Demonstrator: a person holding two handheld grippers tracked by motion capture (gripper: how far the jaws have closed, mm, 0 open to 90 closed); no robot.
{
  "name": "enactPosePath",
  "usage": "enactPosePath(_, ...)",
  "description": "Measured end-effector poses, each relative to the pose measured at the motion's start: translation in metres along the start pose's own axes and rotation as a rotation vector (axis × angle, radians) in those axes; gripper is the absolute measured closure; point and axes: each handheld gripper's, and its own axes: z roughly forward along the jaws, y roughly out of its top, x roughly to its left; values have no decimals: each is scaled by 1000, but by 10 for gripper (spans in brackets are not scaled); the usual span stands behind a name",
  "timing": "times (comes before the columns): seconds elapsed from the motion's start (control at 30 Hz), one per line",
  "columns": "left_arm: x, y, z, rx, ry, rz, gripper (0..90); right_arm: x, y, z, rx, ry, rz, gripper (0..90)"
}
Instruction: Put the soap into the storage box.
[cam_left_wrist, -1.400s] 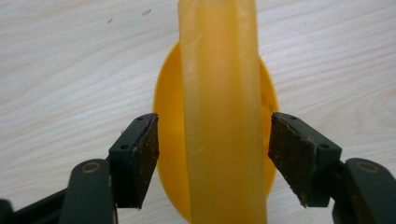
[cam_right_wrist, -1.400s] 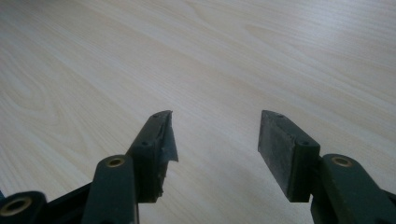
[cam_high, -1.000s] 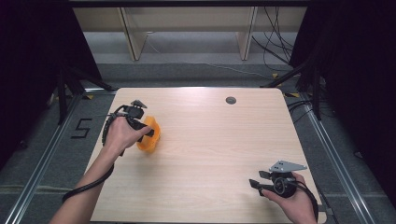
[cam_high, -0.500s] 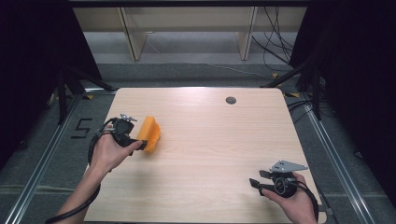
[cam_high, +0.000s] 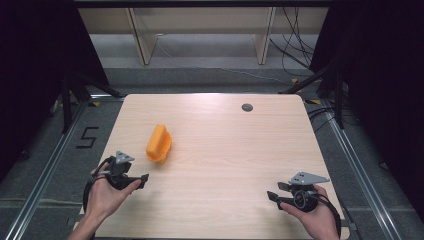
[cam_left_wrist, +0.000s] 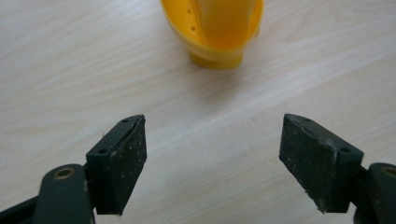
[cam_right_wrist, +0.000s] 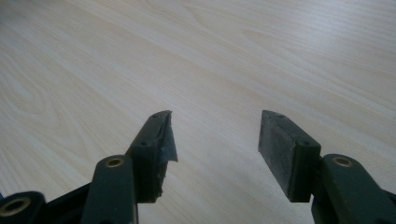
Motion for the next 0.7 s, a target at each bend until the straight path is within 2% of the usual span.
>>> enactPosePath(0.03,0,-5,0,-8,-1,4,229,-2,0,0,-10,-5,-29,451)
enactPosePath(0.07,0,-11,1,-34,-2,5,240,-2,0,1,-11,-5,-29,451)
enactPosePath(0.13,0,-20,1,-54,10,15,248,-2,0,1,-11,-3,-27,451)
enactPosePath(0.17,-1,-25,1,-65,12,9,251,-1,0,1,-7,3,-10,451)
enactPosePath(0.27,0,-37,2,-73,-14,-13,253,-1,1,0,-11,-1,-25,451)
enactPosePath(0.33,3,-40,0,-63,-26,17,253,-1,1,0,-12,2,-35,451)
enactPosePath(0.4,3,-40,2,-83,-54,-9,253,-1,2,0,-14,7,-35,452)
enactPosePath(0.47,4,-40,3,-87,-54,13,253,1,2,-1,-13,9,-18,452)
enactPosePath(0.53,4,-40,4,-84,-55,28,256,-1,2,0,-35,3,-44,452)
enactPosePath(0.57,2,-40,6,-100,-56,3,257,-1,2,0,-36,8,-44,452)
enactPosePath(0.6,0,-40,8,-114,-58,-4,257,-1,2,0,-38,1,-47,452)
enactPosePath(0.63,1,-40,7,-93,-54,19,258,0,2,-1,-24,5,-12,452)
enactPosePath(0.67,1,-39,7,-85,-50,47,257,0,2,-1,-20,2,-14,452)
enactPosePath(0.7,-2,-39,9,-108,-57,16,257,-3,2,-1,-25,-1,-35,452)
